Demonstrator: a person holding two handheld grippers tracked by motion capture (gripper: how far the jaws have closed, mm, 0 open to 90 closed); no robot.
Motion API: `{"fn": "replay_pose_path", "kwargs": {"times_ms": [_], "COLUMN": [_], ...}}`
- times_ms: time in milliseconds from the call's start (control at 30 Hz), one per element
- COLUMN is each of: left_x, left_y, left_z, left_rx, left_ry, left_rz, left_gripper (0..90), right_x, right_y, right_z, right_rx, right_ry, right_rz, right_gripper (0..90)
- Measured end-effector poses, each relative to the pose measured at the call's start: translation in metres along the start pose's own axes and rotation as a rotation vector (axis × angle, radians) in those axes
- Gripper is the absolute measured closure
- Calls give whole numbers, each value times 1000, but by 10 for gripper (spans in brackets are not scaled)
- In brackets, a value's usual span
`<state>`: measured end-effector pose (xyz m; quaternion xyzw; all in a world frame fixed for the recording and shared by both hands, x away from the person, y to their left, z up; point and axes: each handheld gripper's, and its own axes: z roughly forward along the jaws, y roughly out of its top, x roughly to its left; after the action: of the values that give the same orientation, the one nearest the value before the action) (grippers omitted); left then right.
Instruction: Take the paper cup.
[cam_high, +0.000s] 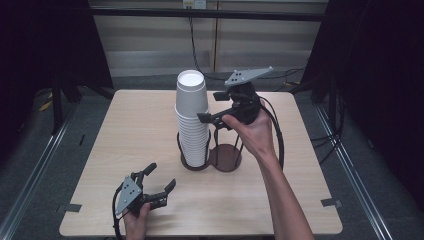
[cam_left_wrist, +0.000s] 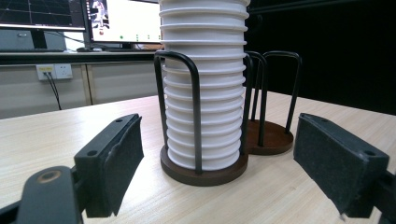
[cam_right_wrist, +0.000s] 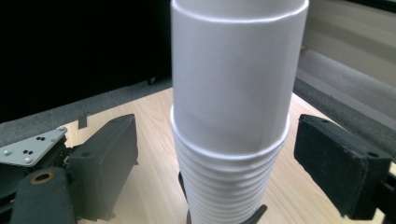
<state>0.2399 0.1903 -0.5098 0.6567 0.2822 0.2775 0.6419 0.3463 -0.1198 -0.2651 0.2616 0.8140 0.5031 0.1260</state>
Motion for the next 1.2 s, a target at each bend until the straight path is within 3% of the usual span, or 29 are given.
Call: {"fn": "replay_pose_path", "kwargs": {"times_ms": [367, 833, 1000, 1067, 1200], "left_x": [0, 0, -1, 0, 0], "left_y": [0, 0, 0, 0, 0], "left_z": [0, 0, 0, 0, 0], "left_rx": [-2, -2, -4, -2, -2], "left_ry": [0, -2, -5, -3, -3], "left_rz": [-2, -2, -13, -2, -3], "left_gripper": [157, 157, 157, 157, 157], "right_x": [-8, -5, -5, -6, -5], "right_y": [17, 36, 39, 40, 46], "right_z": [7, 18, 26, 31, 34], "right_rx": [63, 71, 96, 113, 98], "right_ry": [11, 7, -19, -10, -16], "right_rz": [-15, -52, -67, -64, -73], "right_gripper": [131, 134, 144, 143, 147]}}
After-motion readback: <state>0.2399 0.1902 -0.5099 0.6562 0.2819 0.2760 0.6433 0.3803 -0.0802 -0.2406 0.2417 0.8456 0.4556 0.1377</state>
